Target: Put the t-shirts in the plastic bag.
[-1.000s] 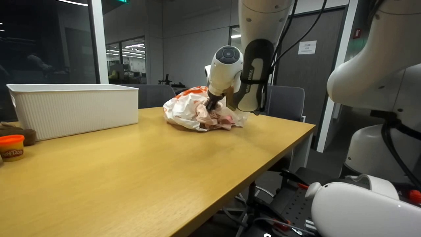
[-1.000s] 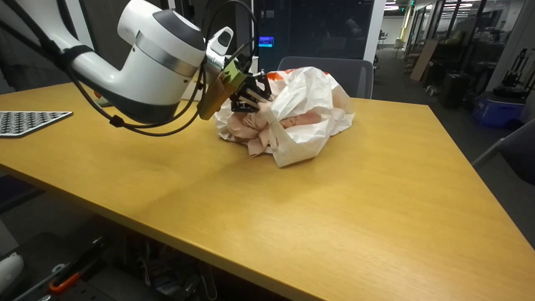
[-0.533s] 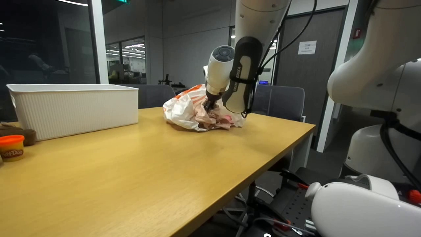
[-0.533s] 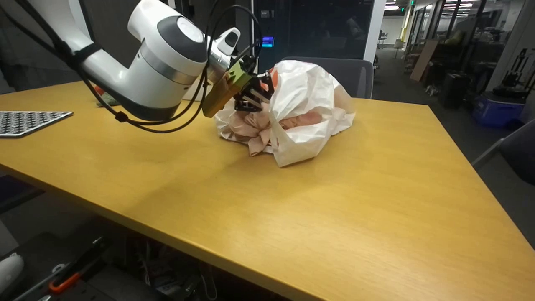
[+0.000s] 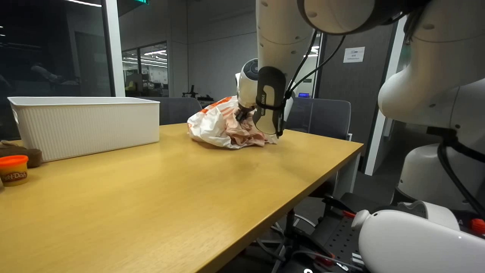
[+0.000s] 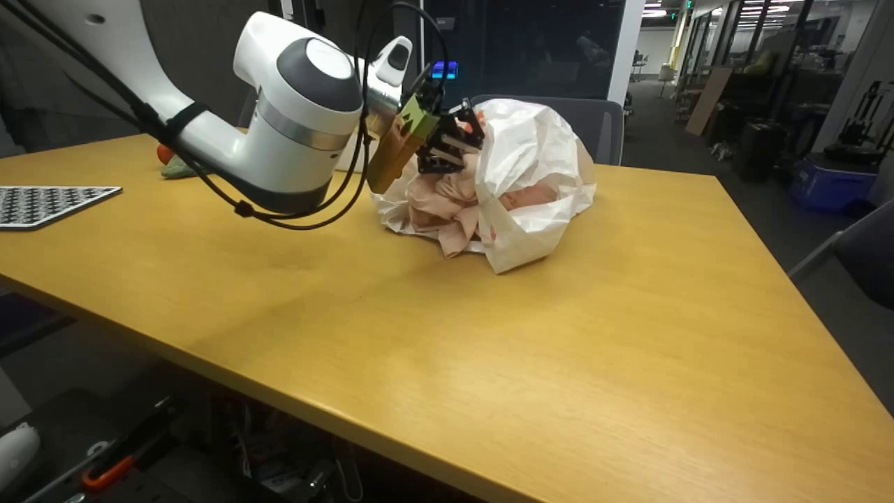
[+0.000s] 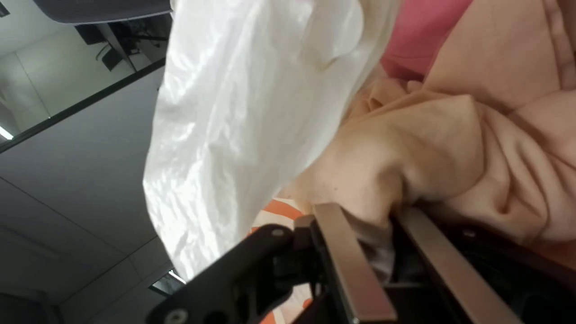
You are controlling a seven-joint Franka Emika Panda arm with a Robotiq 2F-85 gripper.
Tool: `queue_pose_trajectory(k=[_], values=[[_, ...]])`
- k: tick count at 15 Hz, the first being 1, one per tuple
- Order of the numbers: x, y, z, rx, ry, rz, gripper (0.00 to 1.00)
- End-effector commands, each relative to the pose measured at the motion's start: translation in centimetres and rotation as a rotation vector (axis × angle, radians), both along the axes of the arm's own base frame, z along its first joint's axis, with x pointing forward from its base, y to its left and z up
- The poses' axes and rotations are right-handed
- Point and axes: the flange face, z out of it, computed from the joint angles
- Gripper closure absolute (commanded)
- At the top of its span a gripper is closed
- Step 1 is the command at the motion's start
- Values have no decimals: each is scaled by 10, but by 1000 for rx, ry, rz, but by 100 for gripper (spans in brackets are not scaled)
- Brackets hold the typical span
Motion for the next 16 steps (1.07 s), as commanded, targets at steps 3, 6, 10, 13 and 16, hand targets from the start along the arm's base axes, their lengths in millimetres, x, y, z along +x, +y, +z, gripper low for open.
queue_pose_trajectory(k=[3,6,10,13,16], values=[[0,0,-3,22,24,8,31],[-9,4,5,48,32,44,8],[-22,10,18,34,40,78,0],[-34,14,29,41,38,105,0],[-48,19,33,97,94,162,0]])
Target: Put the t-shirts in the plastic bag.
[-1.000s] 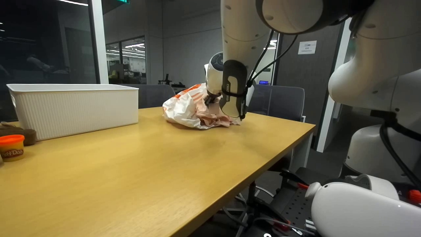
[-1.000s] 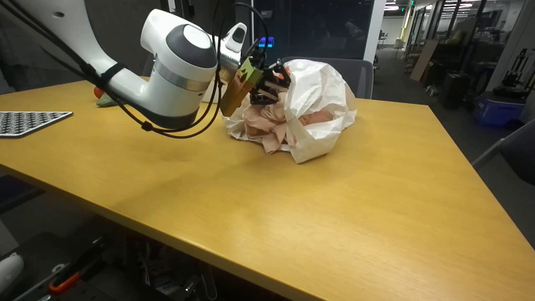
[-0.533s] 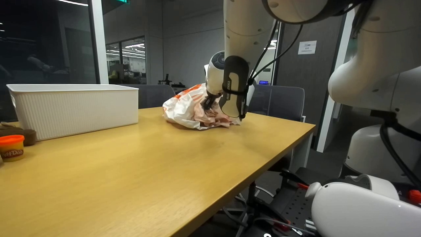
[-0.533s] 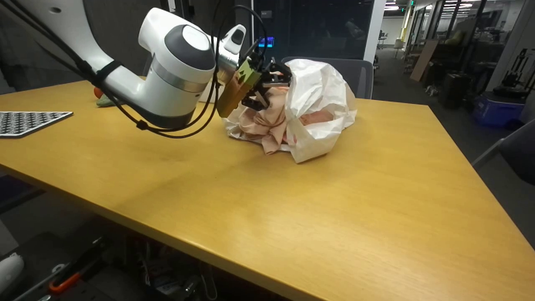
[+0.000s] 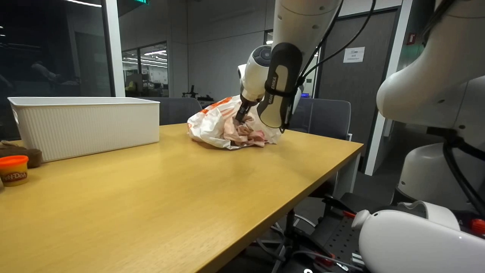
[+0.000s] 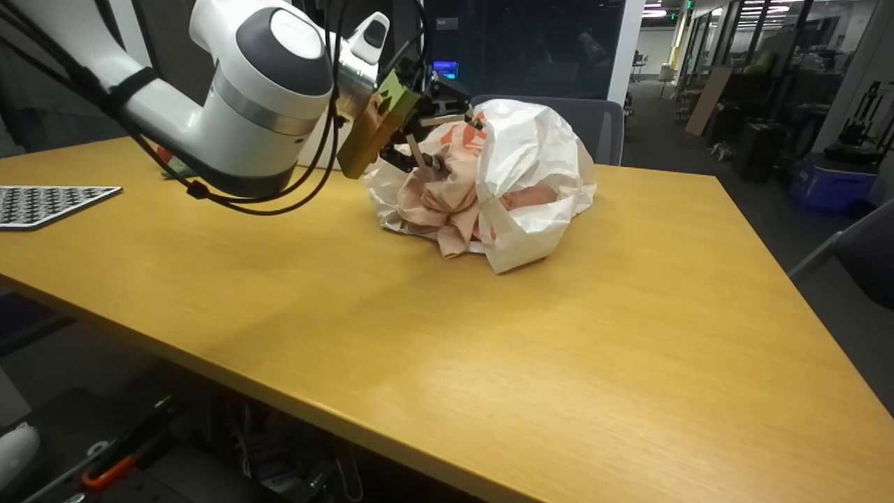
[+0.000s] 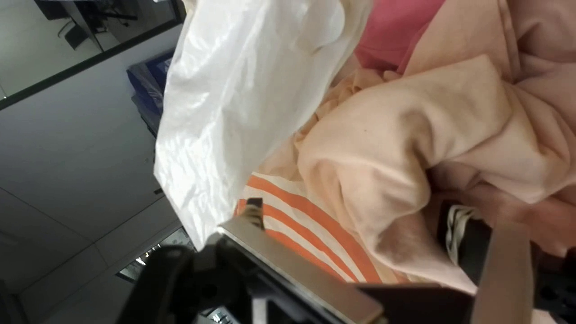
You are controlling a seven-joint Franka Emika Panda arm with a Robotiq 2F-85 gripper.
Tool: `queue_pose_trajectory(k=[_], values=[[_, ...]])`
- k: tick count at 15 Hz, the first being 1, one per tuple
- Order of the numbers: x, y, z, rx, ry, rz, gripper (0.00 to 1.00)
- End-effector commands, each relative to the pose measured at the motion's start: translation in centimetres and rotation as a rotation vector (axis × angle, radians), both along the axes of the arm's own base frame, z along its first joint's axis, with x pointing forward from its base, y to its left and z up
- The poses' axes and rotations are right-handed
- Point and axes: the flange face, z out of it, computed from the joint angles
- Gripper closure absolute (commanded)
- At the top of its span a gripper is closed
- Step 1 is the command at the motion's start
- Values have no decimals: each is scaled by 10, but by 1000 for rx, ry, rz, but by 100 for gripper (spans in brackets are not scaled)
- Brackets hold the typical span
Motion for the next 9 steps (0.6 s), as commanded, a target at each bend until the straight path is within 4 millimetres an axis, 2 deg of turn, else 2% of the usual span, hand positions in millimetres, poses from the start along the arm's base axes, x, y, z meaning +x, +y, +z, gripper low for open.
queue_pose_trajectory(k=[1,6,9], values=[[-22,5,8,106,70,113,0],[-34,25,19,242,91,220,0],[-29,48,25,336,100,292,0]])
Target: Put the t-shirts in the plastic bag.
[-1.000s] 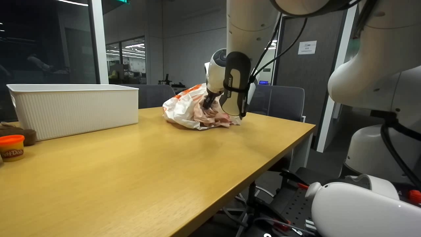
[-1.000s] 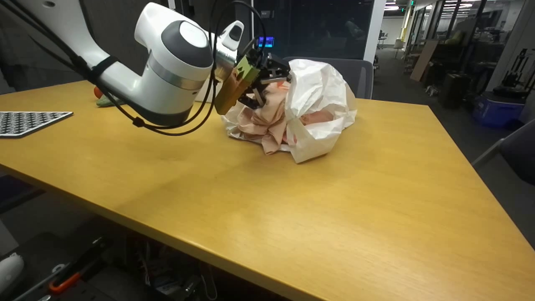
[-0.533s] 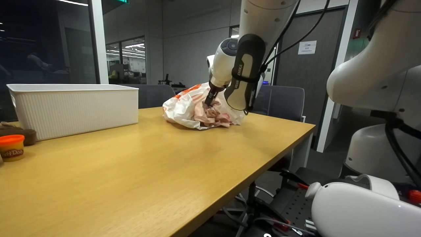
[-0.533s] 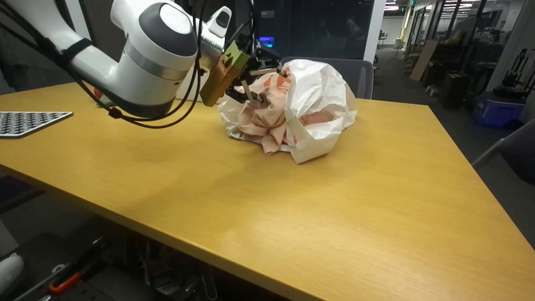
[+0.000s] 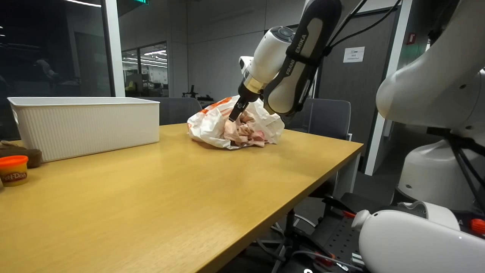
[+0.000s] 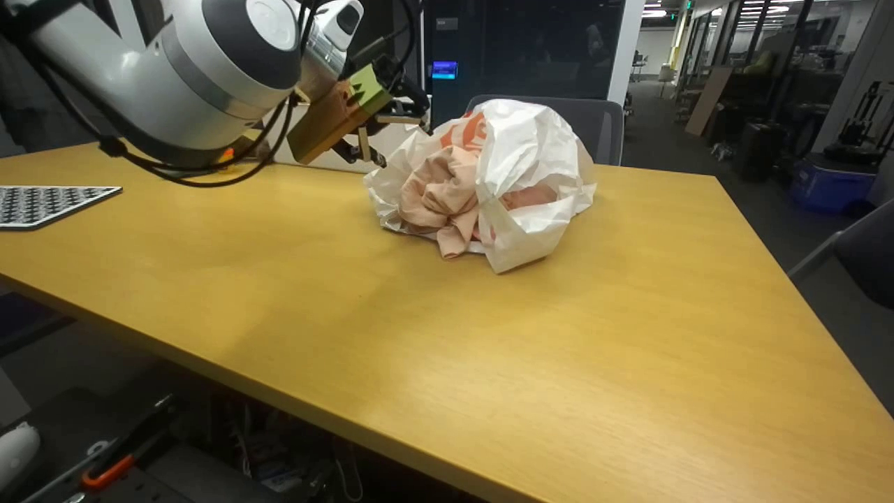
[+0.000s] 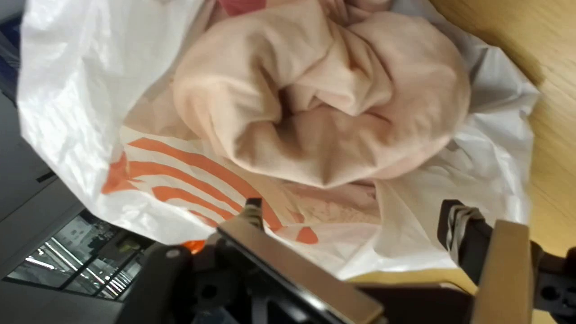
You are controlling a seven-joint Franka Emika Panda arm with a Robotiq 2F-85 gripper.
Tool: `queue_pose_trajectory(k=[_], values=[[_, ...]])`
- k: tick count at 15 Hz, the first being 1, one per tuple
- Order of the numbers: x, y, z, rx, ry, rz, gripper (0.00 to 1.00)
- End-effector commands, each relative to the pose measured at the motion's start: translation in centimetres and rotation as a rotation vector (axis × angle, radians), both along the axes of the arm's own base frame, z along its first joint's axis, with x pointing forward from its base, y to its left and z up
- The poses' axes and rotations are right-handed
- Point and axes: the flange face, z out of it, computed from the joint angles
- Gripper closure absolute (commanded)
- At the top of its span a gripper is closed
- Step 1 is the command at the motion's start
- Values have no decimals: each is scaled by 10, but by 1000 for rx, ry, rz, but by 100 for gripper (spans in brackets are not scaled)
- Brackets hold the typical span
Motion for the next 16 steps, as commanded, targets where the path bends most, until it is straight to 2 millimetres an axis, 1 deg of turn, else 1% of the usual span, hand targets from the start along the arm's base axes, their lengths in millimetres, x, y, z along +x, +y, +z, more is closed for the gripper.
queue_pose_trajectory(k=[1,3,5,7,10,14,16], values=[[5,21,4,141,26,117,0],[12,36,2,205,54,168,0],[19,46,-2,255,98,219,0],[26,49,-1,253,126,229,0],[32,44,3,232,139,223,0],[39,26,12,209,114,155,0],[42,20,11,222,136,121,0]])
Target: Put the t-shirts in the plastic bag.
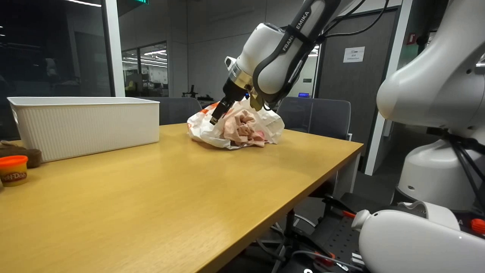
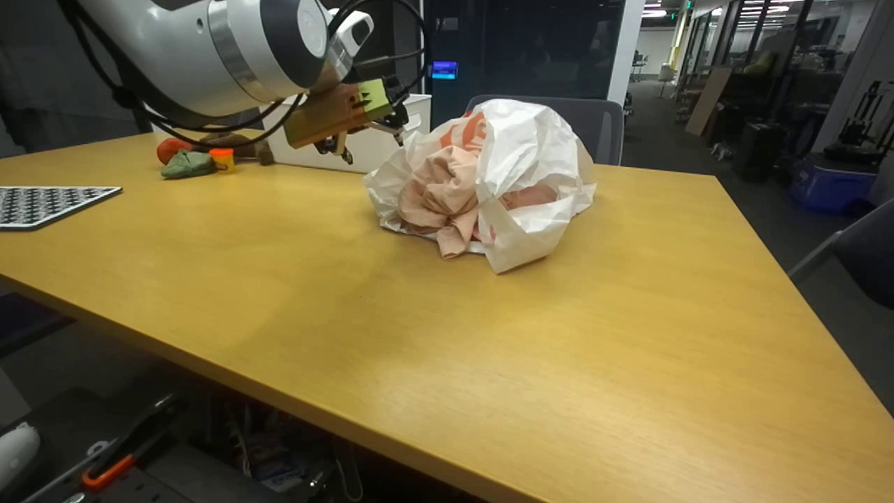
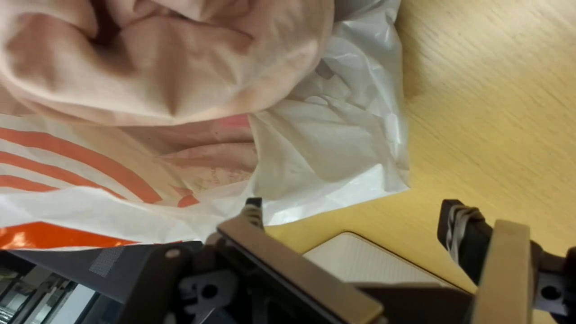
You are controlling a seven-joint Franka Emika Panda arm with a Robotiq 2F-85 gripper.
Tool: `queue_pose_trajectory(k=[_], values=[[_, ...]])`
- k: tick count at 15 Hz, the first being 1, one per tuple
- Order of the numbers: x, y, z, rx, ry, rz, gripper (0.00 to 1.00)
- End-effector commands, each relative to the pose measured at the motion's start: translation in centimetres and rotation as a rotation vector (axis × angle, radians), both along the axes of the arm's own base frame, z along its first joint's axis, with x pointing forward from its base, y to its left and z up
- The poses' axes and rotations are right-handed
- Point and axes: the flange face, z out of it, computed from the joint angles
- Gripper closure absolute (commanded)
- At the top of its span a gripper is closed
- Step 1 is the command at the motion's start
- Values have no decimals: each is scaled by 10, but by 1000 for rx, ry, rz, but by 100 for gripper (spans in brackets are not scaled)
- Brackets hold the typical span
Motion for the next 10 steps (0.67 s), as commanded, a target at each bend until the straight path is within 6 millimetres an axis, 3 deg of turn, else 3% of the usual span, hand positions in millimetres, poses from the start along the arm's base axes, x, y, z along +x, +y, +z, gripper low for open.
queue_pose_trajectory(k=[1,4,10], values=[[9,-10,5,-8,18,-31,0],[14,-10,3,-1,59,-22,0],[32,-12,22,-8,61,-38,0]])
